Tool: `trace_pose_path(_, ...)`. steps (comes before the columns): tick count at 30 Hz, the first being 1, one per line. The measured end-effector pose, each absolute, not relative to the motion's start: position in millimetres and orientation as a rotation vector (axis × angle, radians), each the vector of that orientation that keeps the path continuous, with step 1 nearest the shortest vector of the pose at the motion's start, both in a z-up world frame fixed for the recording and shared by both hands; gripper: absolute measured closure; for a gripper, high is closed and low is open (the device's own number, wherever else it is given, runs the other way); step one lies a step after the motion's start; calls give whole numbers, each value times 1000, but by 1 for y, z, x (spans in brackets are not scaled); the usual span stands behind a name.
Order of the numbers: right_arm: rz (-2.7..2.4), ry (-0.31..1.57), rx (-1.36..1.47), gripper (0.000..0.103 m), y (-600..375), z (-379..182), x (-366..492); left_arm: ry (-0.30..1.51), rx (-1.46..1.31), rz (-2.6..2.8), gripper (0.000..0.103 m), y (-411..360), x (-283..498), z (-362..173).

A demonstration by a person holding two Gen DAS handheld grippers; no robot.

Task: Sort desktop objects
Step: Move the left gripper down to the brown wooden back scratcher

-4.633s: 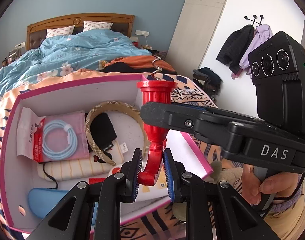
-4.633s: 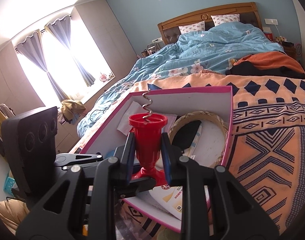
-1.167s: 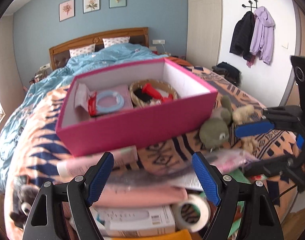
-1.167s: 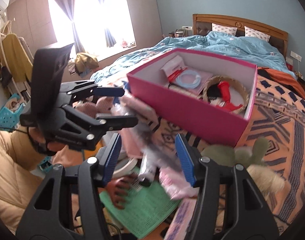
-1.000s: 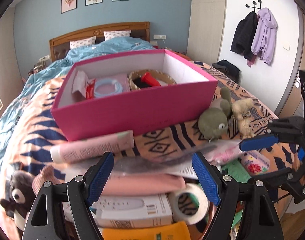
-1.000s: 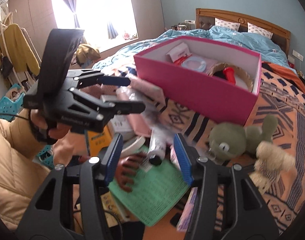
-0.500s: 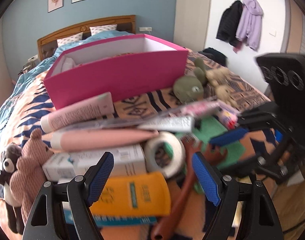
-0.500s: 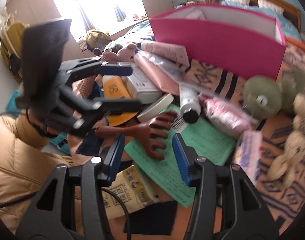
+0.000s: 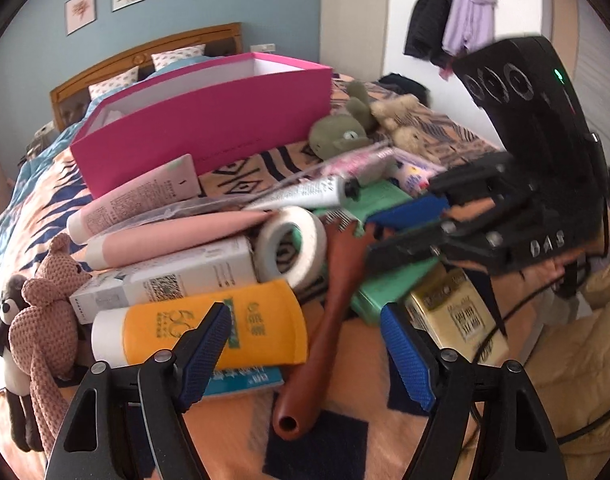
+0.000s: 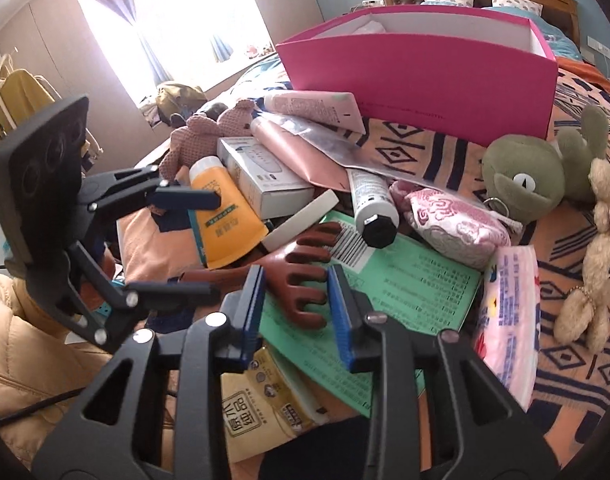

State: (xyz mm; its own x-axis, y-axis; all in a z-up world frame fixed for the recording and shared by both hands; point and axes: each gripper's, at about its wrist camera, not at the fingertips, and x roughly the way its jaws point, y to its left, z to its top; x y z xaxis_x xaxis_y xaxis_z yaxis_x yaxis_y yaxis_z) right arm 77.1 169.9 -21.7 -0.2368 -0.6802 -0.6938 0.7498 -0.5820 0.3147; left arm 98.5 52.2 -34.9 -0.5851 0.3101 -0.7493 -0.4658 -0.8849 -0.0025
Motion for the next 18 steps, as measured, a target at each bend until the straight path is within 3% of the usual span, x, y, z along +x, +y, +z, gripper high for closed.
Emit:
trace_pose_path(7, -1948, 77, 1019, 69, 175, -23, 76, 291, -1123, 2406, 54, 56, 109, -35)
trace_pose_path(11, -1947, 68, 1015, 70, 177, -23, 77, 298, -1159, 2375, 60, 61, 111, -41)
trace_pose_path(18, -1944, 17, 1001, 71, 185, -24, 78, 324, -1182, 2357, 60, 72, 106, -47)
